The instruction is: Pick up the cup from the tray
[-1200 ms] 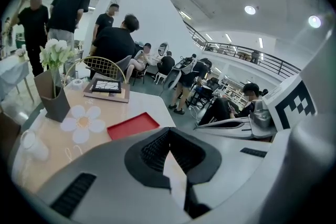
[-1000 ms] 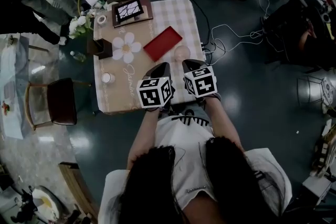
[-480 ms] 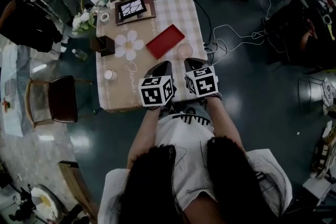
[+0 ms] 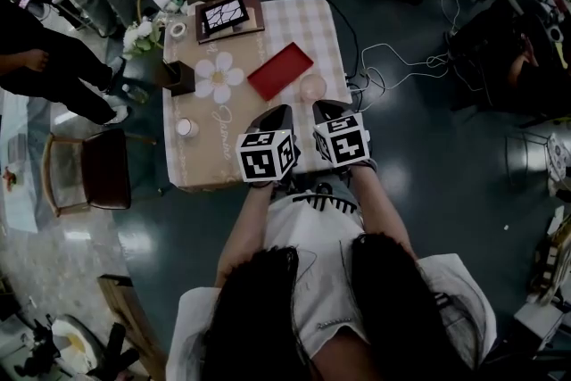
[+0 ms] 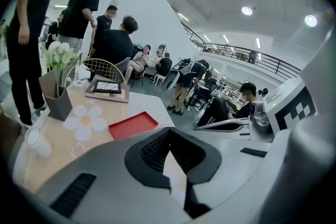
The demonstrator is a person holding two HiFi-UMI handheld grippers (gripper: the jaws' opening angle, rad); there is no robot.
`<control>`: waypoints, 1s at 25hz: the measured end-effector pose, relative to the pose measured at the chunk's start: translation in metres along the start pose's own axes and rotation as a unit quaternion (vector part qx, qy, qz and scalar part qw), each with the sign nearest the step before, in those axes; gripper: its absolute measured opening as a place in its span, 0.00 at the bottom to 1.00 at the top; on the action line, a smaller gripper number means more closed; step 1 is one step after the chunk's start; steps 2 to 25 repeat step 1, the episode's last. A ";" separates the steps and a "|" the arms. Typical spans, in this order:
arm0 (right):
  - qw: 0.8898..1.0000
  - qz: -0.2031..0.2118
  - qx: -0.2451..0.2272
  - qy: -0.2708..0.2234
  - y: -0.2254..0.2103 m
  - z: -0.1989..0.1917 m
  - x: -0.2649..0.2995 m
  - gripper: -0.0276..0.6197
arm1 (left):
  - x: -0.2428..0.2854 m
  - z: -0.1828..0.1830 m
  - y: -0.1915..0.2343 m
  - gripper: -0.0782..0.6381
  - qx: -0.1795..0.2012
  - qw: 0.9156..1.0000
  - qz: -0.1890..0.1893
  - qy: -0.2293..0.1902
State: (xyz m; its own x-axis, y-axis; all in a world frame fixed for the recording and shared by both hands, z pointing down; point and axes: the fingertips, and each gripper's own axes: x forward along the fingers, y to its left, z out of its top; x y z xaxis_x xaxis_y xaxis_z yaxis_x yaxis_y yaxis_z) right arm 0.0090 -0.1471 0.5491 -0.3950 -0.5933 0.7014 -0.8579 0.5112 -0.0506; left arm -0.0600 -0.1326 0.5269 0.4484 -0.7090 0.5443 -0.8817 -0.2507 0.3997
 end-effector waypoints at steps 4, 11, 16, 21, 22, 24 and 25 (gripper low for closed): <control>1.000 0.000 -0.001 0.001 0.000 0.000 0.000 0.05 | 0.000 0.000 0.000 0.11 0.000 1.000 0.000 -0.001; 1.000 0.000 -0.001 0.001 0.000 0.000 0.000 0.05 | 0.000 0.000 0.000 0.11 0.000 1.000 0.000 -0.001; 1.000 0.000 -0.001 0.001 0.000 0.000 0.000 0.05 | 0.000 0.000 0.000 0.11 0.000 1.000 0.000 -0.001; 1.000 0.000 -0.001 0.001 0.000 0.000 0.000 0.05 | 0.000 0.000 0.000 0.11 0.000 1.000 0.000 -0.001; 1.000 0.000 -0.001 0.001 0.000 0.000 0.000 0.05 | 0.000 0.000 0.000 0.11 0.000 1.000 0.000 -0.001; 1.000 0.000 -0.001 0.001 0.000 0.000 0.000 0.05 | 0.000 0.000 0.000 0.11 0.000 1.000 0.000 -0.001; 1.000 0.000 -0.001 0.001 0.000 0.000 0.000 0.05 | 0.000 0.000 0.000 0.11 0.000 1.000 0.000 -0.001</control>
